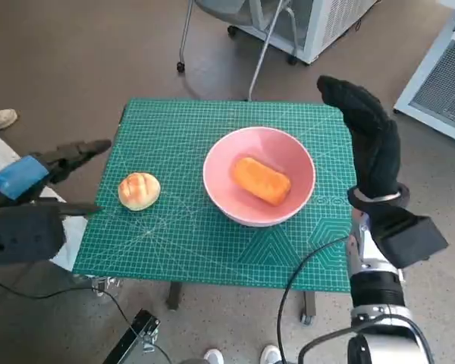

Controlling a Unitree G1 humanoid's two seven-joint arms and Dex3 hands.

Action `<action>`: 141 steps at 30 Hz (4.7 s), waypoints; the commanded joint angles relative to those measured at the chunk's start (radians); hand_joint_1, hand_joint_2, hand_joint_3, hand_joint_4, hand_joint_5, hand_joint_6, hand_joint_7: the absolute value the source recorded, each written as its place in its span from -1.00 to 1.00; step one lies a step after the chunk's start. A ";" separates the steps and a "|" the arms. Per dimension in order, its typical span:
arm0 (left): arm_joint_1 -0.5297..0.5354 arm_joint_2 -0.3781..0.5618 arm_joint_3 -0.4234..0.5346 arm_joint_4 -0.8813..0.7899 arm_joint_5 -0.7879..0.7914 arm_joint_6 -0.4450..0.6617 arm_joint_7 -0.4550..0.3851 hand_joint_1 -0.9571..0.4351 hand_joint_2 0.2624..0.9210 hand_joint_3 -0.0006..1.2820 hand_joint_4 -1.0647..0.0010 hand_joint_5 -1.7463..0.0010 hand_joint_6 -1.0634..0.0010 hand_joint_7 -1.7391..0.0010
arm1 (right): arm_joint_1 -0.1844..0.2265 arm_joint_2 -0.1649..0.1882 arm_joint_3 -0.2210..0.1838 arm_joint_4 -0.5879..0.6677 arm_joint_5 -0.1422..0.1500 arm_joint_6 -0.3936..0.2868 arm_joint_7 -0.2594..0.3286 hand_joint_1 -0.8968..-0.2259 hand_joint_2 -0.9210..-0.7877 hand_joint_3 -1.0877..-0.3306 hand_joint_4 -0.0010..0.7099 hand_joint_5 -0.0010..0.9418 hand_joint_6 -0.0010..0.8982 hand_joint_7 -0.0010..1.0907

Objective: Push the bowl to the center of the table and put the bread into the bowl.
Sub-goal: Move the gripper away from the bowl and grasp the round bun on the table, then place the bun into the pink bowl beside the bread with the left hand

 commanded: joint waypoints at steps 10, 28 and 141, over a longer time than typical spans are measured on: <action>-0.111 -0.047 -0.179 0.146 0.113 -0.016 0.031 0.73 0.77 -0.97 0.98 1.00 0.67 1.00 | 0.007 -0.011 -0.006 0.006 0.015 0.011 0.019 0.39 -0.67 0.10 0.30 -0.98 -0.70 0.68; -0.243 -0.136 -0.337 0.359 0.259 -0.081 0.138 0.50 0.67 -1.00 0.96 0.99 0.65 0.99 | 0.024 -0.031 -0.010 -0.009 0.000 0.011 0.003 0.35 -0.80 0.14 0.31 -0.98 -0.66 0.73; -0.484 -0.624 -0.482 0.270 0.270 -0.072 0.274 0.39 0.95 -0.80 0.26 0.54 0.19 0.37 | 0.064 -0.016 -0.014 -0.075 0.047 0.043 0.019 0.30 -1.00 0.25 0.32 -0.97 -0.63 0.69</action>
